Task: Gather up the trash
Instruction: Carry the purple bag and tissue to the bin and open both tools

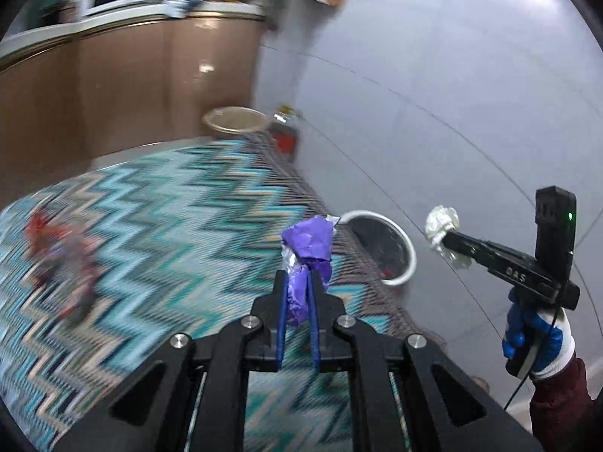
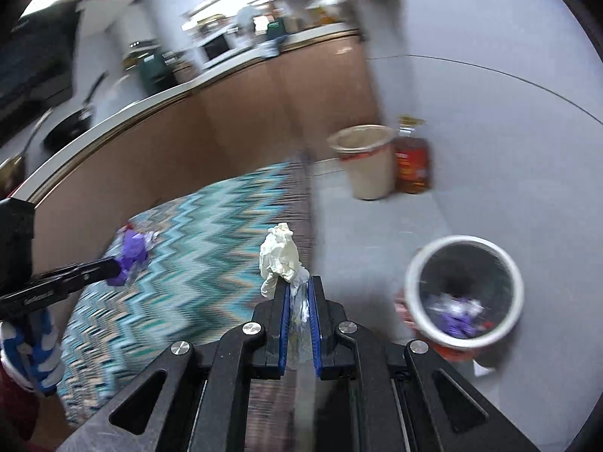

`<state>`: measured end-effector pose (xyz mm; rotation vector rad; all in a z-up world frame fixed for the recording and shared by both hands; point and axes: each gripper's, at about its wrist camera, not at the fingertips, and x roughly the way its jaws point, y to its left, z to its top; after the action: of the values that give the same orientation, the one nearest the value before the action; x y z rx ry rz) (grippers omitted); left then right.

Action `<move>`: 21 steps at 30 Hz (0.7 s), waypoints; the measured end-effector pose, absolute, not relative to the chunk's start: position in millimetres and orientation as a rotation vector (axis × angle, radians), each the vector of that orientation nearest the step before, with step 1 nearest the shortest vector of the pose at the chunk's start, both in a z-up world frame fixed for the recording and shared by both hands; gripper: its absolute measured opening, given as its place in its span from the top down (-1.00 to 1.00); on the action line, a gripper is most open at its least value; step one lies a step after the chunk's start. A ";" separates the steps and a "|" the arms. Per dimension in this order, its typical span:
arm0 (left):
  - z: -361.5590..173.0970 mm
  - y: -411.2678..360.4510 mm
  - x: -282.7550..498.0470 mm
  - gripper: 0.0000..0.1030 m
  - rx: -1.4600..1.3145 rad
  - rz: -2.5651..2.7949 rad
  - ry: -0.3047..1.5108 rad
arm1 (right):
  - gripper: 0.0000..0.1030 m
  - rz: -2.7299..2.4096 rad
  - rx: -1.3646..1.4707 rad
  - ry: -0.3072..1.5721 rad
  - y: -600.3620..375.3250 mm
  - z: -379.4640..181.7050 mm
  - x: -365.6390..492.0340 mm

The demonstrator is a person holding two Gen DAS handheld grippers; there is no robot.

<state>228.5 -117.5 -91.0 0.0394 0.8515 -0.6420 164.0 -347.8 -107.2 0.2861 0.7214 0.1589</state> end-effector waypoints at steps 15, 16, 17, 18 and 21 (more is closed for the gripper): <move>-165.3 -391.6 326.4 0.77 0.221 -0.807 1.003 | 0.77 -0.137 0.368 0.791 -504.8 -171.7 225.8; -170.0 -399.1 331.0 0.77 0.219 -0.805 1.008 | 0.77 -0.145 0.371 0.796 -510.9 -176.7 232.1; -173.8 -405.3 335.5 0.77 0.215 -0.806 1.017 | 0.77 -0.149 0.372 0.799 -514.5 -179.8 233.1; -180.3 -414.5 342.3 0.77 0.210 -0.805 1.029 | 0.77 -0.156 0.372 0.804 -518.7 -184.3 238.0; -191.2 -430.3 350.9 0.77 0.197 -0.806 1.044 | 0.76 -0.169 0.372 0.816 -529.7 -195.9 246.1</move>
<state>350.9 -430.3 -191.2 0.1974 1.0438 -0.8061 246.1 -529.7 -195.9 0.3725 0.8163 -0.1692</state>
